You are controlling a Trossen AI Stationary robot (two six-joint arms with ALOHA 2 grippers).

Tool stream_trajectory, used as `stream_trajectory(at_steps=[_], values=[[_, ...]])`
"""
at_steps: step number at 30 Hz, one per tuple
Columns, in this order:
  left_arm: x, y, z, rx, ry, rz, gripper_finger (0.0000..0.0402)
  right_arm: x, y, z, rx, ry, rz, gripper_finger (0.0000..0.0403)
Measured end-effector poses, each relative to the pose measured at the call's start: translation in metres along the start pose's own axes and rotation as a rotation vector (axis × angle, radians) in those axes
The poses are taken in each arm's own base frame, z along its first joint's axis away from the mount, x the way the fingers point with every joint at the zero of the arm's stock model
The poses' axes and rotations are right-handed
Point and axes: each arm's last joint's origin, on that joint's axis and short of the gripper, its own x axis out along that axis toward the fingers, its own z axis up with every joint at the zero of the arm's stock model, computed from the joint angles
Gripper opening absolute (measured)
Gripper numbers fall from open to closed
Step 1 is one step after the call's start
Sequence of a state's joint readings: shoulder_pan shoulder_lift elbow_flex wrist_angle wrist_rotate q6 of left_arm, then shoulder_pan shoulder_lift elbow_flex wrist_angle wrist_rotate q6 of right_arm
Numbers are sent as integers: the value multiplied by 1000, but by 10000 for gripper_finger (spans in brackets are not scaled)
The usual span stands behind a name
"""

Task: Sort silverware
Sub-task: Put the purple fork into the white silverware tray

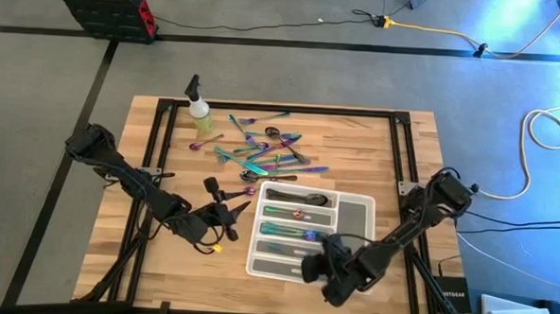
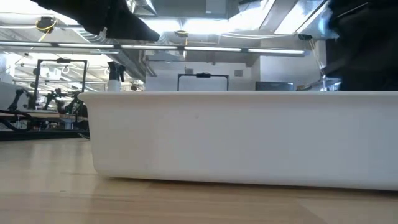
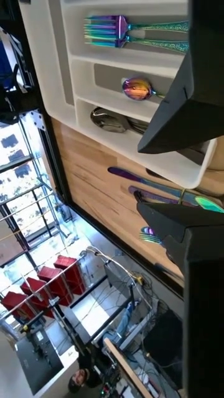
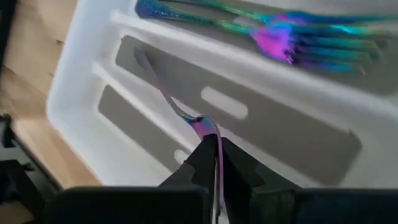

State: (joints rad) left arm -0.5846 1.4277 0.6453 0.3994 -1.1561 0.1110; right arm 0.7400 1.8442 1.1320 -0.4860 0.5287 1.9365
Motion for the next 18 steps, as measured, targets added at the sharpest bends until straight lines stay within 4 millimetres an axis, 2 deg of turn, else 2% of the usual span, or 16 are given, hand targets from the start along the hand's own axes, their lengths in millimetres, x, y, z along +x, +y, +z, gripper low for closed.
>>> stream_trajectory(at_steps=[6, 18], values=[[0, 0, 0, 43, 0, 0, 125, 12, 13, 18, -28, 57, 23, 0], [5, -1, 0, 31, -5, -91, 125, 18, 11, 28, -111, 112, -48, 0]])
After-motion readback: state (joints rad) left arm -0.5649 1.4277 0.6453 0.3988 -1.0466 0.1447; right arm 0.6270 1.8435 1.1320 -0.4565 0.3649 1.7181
